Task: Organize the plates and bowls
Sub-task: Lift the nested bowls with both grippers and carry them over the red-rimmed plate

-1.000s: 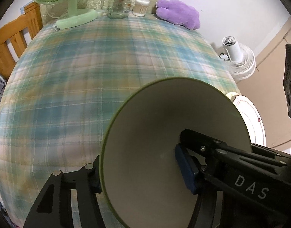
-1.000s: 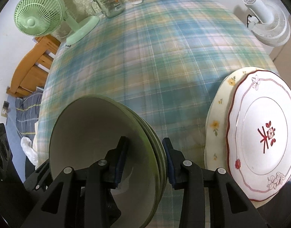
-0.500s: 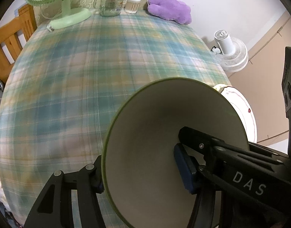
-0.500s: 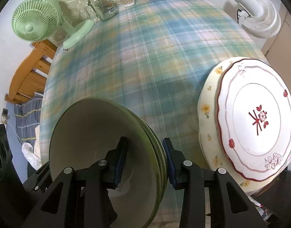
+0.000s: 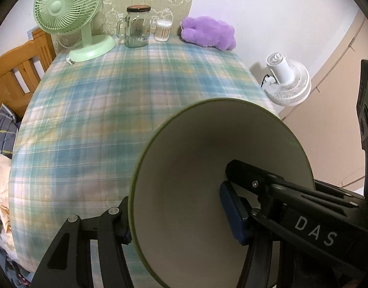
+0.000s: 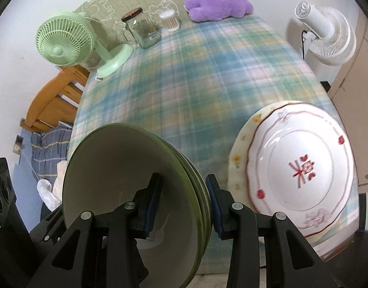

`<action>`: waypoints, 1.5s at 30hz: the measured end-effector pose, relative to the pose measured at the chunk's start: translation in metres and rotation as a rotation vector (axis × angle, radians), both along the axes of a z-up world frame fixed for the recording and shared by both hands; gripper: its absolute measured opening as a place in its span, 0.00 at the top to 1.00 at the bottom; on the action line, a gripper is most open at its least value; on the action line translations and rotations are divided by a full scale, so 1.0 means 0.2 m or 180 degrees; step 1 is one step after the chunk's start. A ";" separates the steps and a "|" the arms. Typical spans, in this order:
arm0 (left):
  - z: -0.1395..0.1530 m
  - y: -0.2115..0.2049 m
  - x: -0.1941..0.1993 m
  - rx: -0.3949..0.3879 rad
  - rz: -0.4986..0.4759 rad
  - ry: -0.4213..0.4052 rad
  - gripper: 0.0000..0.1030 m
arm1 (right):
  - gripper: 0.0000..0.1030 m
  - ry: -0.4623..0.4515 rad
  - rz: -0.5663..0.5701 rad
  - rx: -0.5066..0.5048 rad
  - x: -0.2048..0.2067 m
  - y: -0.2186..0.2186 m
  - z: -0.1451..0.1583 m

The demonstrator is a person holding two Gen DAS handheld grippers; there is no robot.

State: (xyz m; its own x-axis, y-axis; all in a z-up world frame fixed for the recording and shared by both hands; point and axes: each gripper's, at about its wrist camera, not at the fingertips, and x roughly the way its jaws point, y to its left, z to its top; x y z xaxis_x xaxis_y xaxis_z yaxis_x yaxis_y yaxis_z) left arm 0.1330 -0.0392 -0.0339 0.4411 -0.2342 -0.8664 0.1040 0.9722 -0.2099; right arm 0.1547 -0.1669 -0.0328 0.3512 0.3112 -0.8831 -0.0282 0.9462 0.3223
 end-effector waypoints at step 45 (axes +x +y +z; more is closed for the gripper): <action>-0.20 -0.79 0.11 -0.0194 0.0361 0.0368 0.42 | 0.60 0.0313 0.0330 -0.0199 0.21 -0.80 -0.14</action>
State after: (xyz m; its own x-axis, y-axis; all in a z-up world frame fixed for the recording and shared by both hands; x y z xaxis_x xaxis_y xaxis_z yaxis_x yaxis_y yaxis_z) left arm 0.1558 -0.1968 -0.0730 0.3658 -0.2422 -0.8986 -0.0339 0.9614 -0.2730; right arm 0.1960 -0.3278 -0.0611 0.2308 0.2848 -0.9304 -0.0981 0.9582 0.2689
